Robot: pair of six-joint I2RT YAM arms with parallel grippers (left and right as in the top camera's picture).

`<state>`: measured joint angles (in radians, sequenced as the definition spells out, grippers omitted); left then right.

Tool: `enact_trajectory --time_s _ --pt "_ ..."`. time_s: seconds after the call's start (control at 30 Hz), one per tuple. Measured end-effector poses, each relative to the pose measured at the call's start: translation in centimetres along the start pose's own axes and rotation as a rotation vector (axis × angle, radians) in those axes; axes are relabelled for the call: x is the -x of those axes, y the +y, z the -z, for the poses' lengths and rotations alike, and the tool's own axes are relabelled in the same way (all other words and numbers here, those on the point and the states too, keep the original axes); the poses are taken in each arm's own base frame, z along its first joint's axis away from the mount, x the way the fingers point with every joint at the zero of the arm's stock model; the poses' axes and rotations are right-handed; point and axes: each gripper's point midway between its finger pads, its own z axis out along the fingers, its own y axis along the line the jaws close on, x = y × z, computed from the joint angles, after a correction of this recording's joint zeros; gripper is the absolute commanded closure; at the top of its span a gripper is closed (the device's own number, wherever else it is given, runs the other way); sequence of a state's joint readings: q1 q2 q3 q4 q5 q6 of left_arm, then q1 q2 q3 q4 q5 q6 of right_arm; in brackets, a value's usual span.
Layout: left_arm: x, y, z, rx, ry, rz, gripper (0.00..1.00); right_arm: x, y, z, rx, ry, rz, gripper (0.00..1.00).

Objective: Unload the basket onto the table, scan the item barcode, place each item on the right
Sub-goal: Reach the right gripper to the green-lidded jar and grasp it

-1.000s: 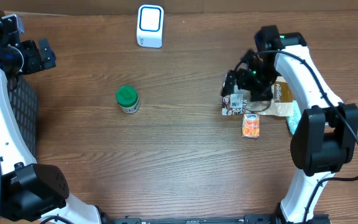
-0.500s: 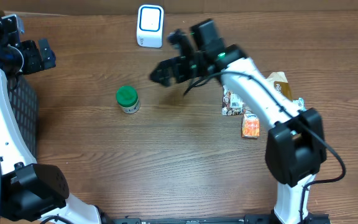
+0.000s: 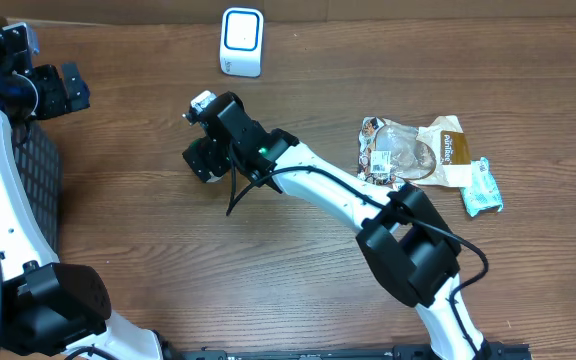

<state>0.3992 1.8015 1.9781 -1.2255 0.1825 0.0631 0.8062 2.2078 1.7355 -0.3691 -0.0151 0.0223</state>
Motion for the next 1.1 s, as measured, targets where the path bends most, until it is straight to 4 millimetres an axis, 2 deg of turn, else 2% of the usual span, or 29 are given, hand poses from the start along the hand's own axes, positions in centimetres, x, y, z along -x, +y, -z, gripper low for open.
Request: enact_trajectory --time_s 0.17,0.63,0.8,1.0,1.1 --pt "0.0 0.0 0.0 0.000 0.000 0.000 0.01 -0.2 -0.2 -0.7 0.012 -0.004 0.025 0.00" --pt "0.0 0.0 0.0 0.000 0.000 0.000 0.00 -0.2 1.2 -1.6 0.073 -0.021 0.044 0.00" --pt "0.0 0.0 0.0 0.000 0.000 0.000 0.01 0.2 0.9 -1.2 0.052 -0.010 0.049 0.00" --pt "0.0 0.0 0.0 0.000 0.000 0.000 0.01 2.0 1.0 -0.5 0.048 -0.036 0.052 0.00" --pt "0.0 0.0 0.0 0.000 0.000 0.000 0.01 1.7 1.2 -0.5 0.049 -0.025 0.053 0.00"
